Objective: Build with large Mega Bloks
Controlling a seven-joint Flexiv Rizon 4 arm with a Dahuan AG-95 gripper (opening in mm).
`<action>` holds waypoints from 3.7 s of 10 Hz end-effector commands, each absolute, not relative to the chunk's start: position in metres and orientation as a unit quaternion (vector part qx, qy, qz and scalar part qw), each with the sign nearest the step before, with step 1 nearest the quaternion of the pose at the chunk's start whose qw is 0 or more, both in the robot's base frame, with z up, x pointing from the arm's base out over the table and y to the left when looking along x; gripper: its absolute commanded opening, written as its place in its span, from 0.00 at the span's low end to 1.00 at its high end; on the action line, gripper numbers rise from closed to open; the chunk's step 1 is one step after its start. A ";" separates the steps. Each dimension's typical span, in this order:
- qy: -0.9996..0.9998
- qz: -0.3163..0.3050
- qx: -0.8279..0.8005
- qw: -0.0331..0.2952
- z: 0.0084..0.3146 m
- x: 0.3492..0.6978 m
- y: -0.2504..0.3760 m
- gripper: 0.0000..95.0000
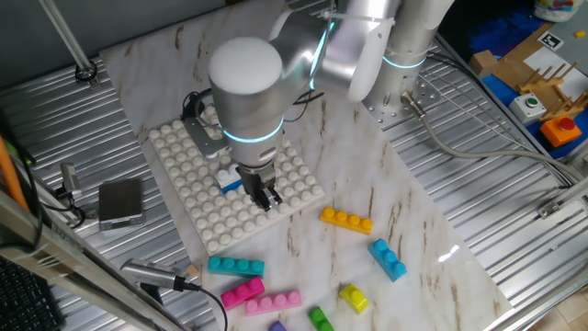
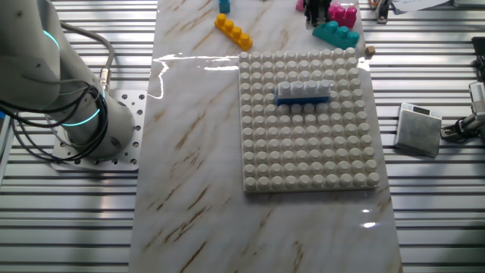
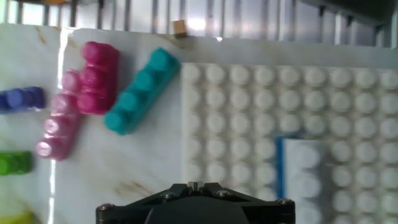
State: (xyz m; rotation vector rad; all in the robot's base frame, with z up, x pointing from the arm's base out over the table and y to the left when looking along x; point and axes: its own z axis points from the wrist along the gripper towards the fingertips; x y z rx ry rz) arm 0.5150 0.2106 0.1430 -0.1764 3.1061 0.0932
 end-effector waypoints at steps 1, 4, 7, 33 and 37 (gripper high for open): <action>0.996 0.034 -0.077 0.012 0.142 0.517 0.212 0.00; 0.993 0.038 -0.110 0.014 0.142 0.517 0.212 0.00; 0.993 0.038 -0.109 0.013 0.140 0.519 0.214 0.00; 0.998 0.036 -0.035 0.027 0.091 0.552 0.356 0.00; 0.999 0.037 -0.021 0.029 0.082 0.560 0.377 0.60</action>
